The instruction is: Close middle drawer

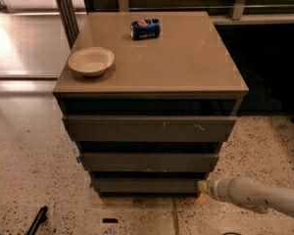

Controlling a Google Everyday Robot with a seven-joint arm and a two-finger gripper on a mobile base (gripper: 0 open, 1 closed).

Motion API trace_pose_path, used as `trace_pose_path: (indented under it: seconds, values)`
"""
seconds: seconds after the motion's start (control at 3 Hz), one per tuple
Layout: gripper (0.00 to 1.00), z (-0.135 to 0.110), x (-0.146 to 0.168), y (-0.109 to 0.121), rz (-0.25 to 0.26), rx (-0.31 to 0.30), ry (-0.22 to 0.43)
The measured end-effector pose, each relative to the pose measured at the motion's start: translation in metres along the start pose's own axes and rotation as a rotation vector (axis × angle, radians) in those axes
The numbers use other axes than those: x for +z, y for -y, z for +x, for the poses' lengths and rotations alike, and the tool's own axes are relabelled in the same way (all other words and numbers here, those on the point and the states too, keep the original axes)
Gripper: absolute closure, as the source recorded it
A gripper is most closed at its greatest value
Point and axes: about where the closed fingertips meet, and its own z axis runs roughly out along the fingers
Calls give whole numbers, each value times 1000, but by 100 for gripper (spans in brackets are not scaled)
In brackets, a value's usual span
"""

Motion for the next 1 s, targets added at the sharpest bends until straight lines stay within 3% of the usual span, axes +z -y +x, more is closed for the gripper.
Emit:
trace_pose_path:
  seconds: [0.33, 1.0]
  values:
    - [81, 7, 0, -3, -5, 1, -8]
    - [35, 7, 0, -4, -5, 1, -8]
